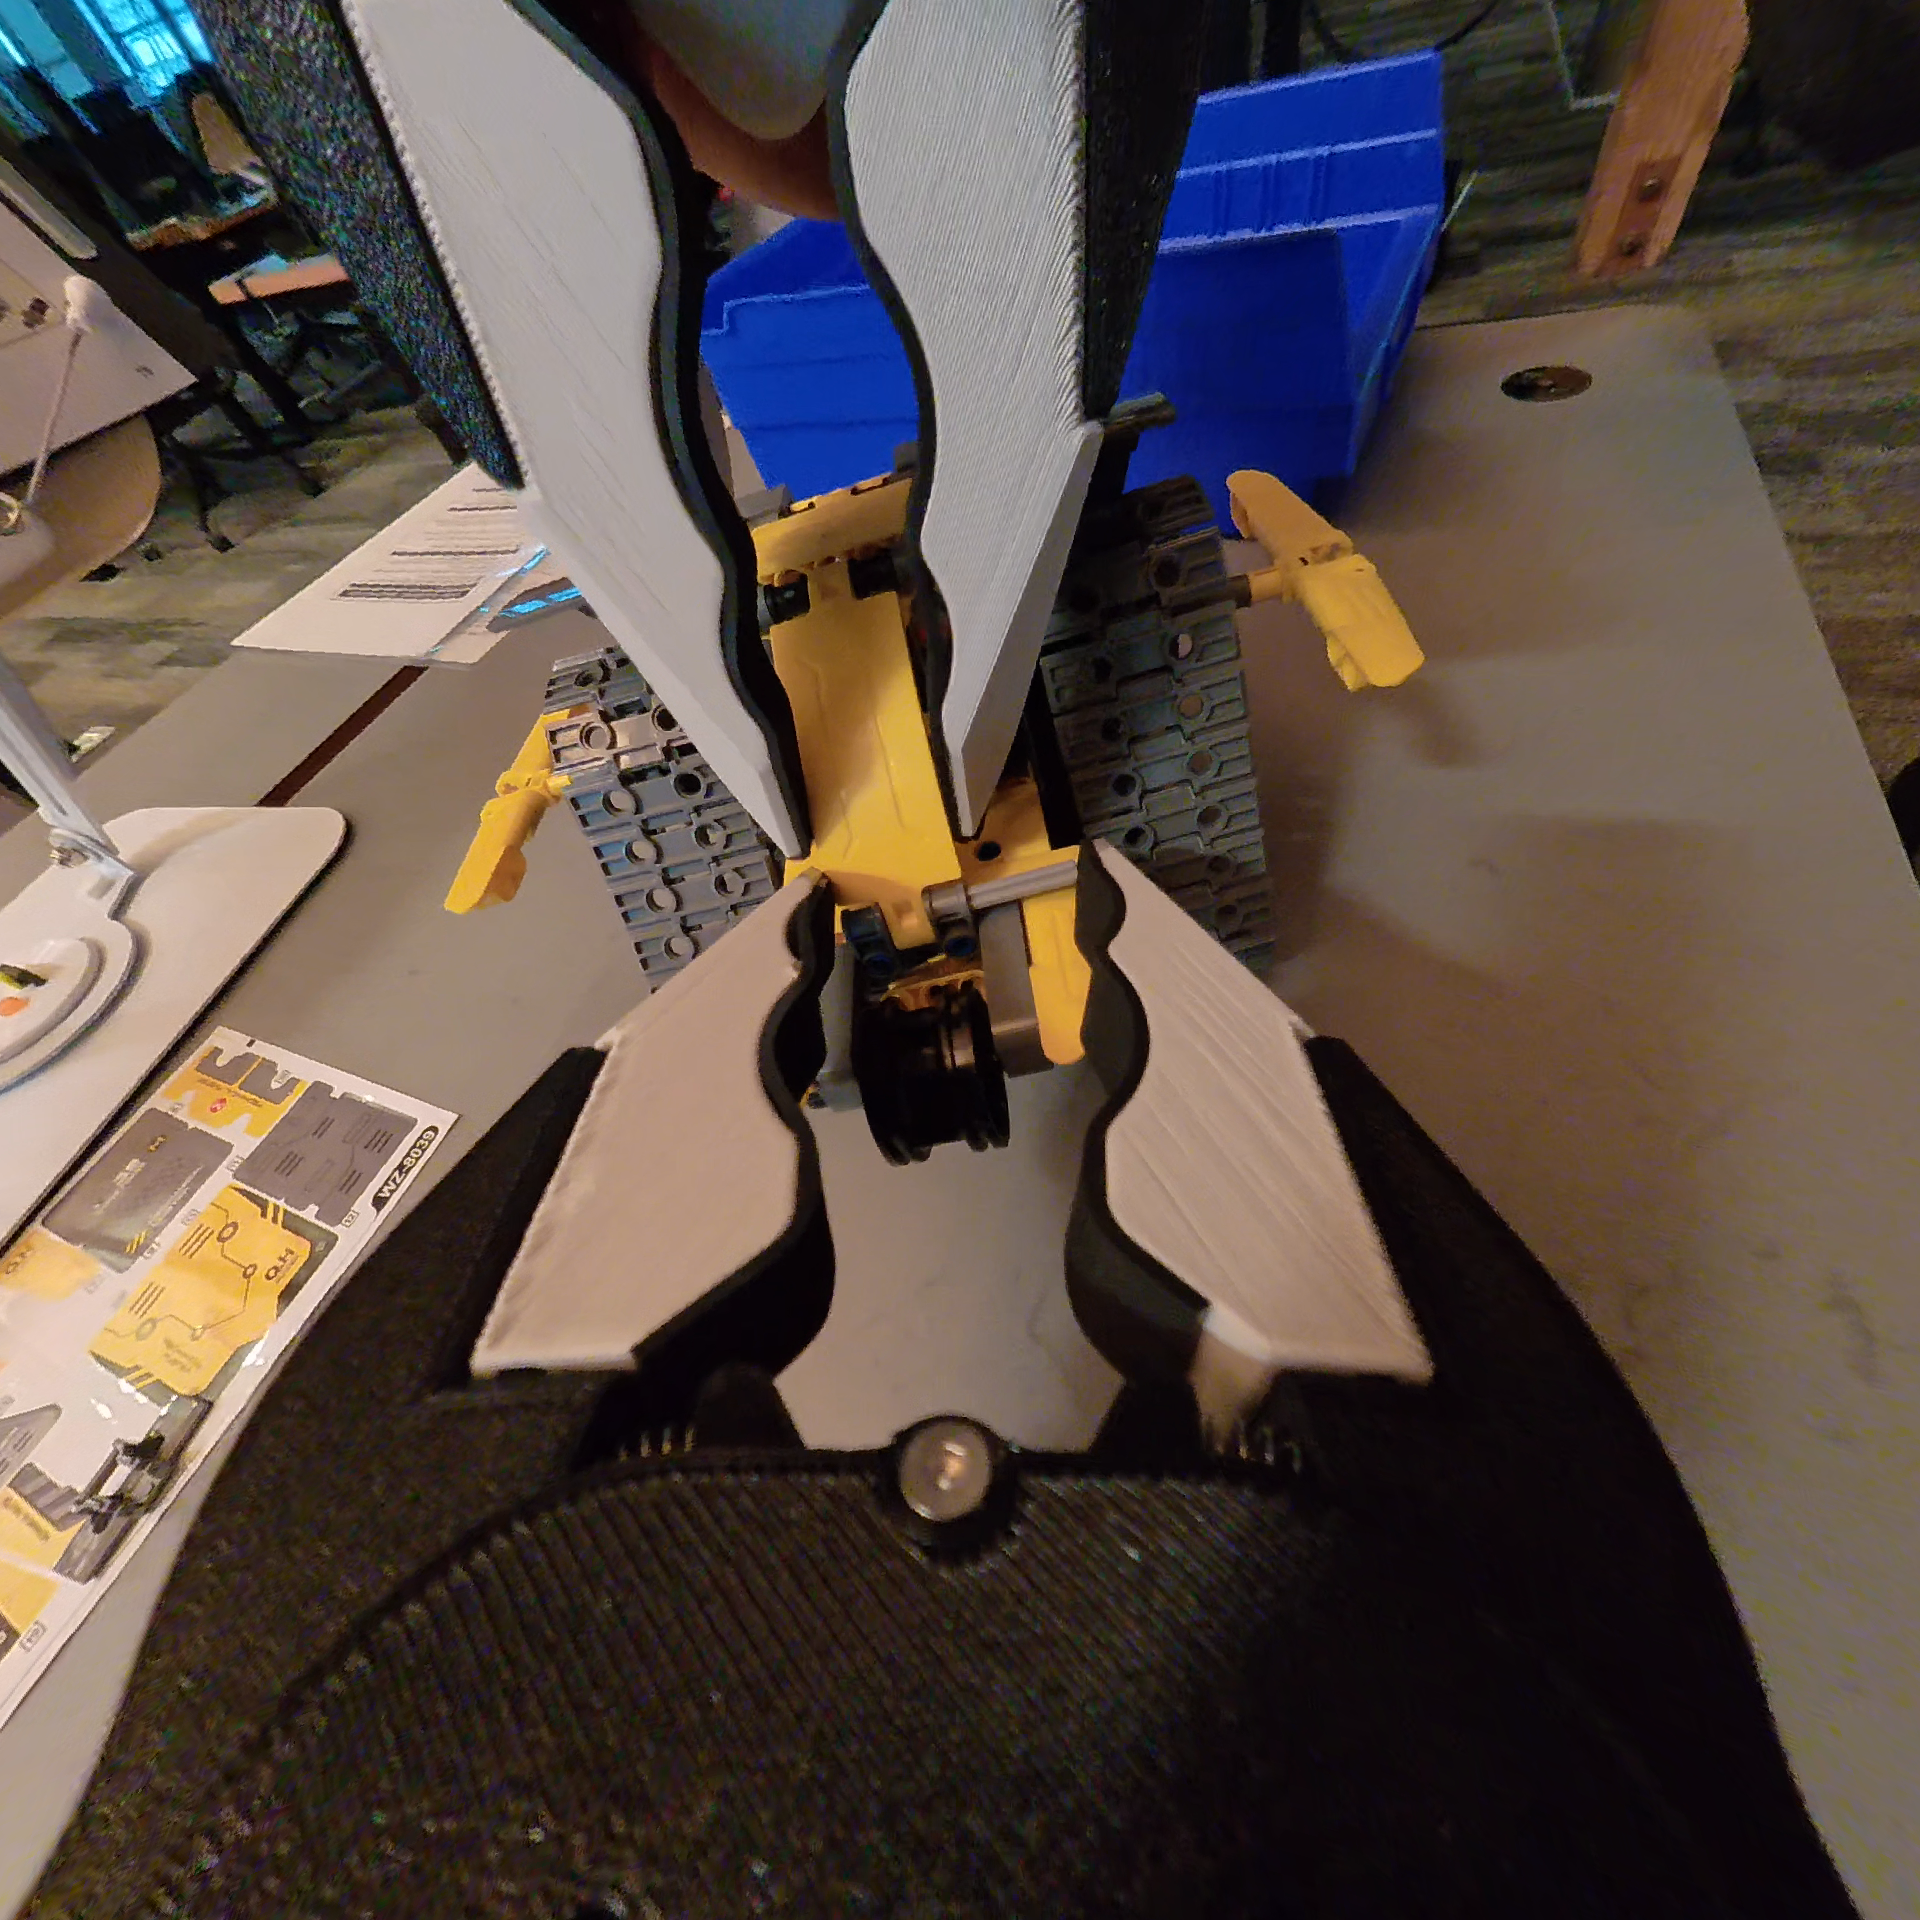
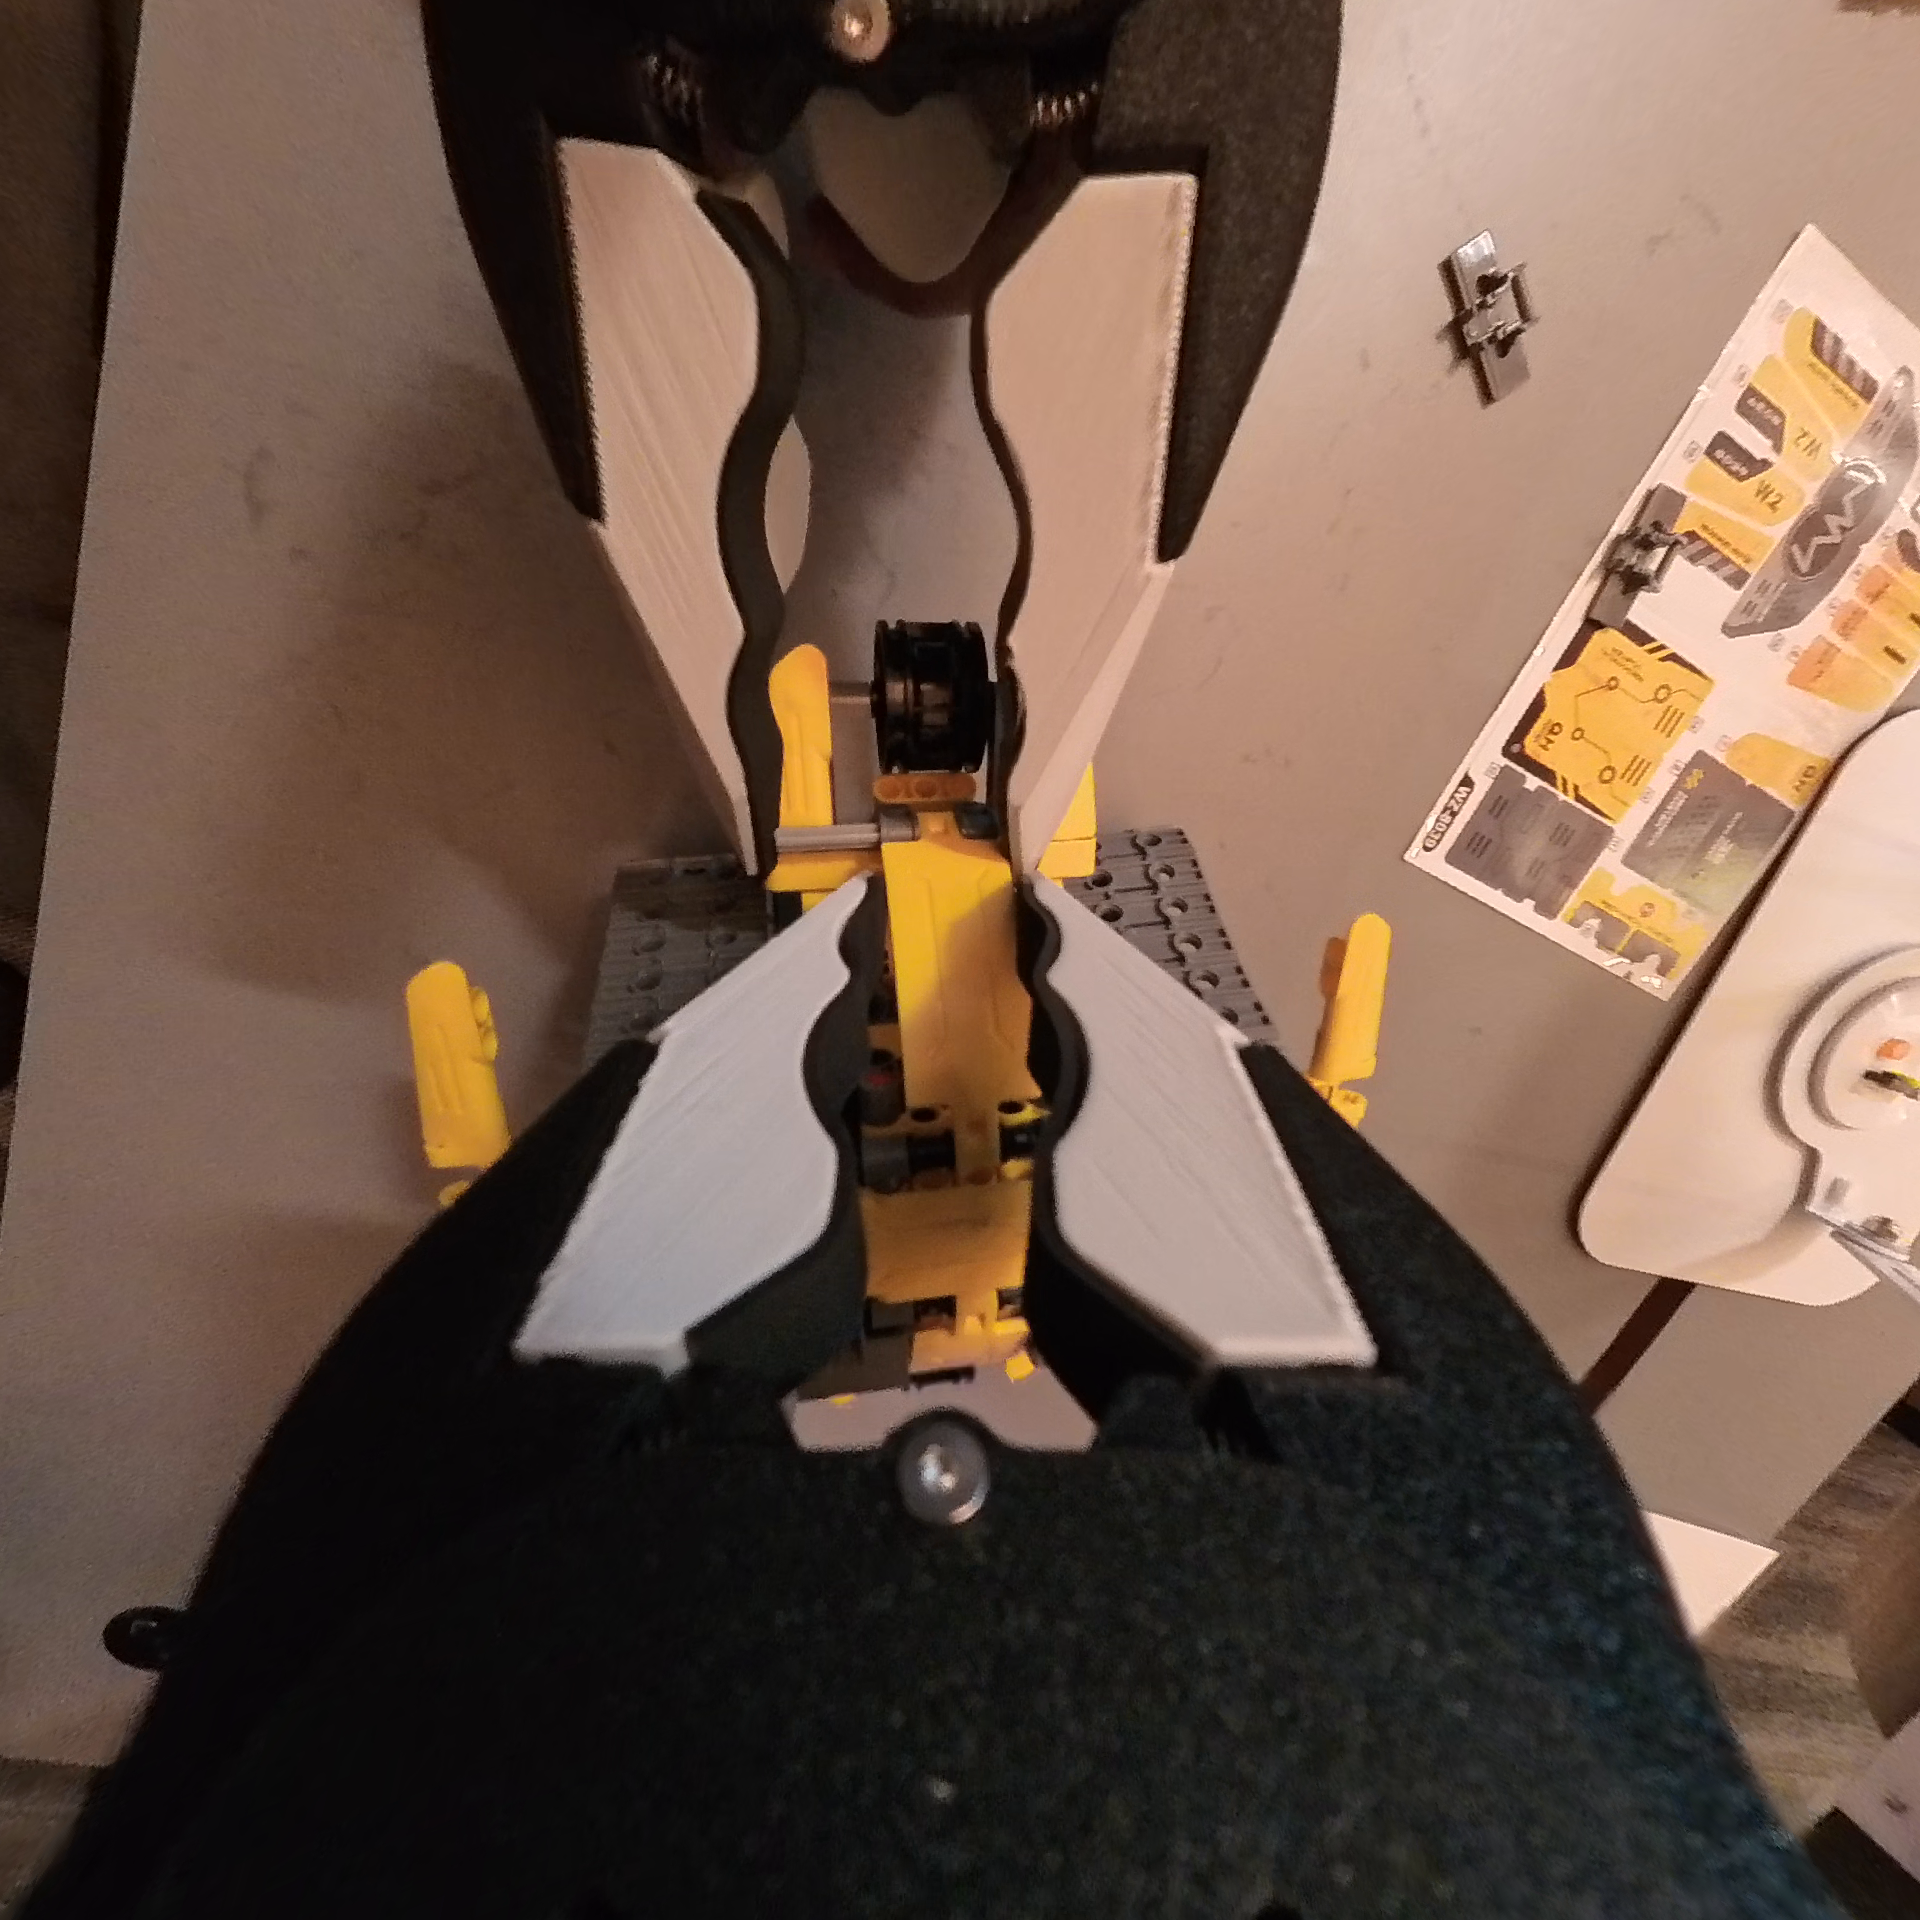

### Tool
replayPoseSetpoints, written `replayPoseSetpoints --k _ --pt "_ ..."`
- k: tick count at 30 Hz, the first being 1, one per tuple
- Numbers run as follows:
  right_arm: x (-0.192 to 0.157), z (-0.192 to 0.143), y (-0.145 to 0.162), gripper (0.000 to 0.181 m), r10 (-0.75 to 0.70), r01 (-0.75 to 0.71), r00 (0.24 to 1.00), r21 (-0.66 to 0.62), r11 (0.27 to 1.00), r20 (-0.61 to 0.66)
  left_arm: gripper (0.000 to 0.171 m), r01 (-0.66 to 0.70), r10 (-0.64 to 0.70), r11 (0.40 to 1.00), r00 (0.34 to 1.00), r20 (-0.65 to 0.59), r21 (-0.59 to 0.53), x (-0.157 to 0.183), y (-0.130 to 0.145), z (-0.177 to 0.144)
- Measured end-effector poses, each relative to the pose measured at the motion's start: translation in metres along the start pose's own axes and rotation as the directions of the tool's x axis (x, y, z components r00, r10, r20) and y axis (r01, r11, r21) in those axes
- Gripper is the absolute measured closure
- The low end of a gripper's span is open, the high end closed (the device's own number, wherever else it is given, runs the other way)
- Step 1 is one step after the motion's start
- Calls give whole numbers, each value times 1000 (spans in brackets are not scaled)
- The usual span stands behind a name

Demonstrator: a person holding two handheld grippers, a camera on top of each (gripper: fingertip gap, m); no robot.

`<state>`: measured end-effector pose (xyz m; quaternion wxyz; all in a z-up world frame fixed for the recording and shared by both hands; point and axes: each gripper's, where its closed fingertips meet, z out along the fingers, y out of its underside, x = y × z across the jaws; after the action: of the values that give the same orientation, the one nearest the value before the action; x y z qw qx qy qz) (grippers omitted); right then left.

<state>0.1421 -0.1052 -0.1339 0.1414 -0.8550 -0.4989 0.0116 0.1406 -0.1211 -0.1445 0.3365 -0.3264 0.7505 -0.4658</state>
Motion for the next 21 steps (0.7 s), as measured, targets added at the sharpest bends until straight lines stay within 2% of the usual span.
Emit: replayPoseSetpoints --k 5,10,21 --pt "-2 1 2 158 -18 18 1000 -49 999 -17 126 0 0 1000 1000 -2 -4 2 2 1" --pt "-1 2 1 158 -3 2 1000 -35 999 -27 126 18 -18 1000 1000 -3 -2 2 3 1" --pt "-3 1 5 157 -31 22 995 -95 995 -95 126 46 -46 999 999 -11 5 4 4 3"
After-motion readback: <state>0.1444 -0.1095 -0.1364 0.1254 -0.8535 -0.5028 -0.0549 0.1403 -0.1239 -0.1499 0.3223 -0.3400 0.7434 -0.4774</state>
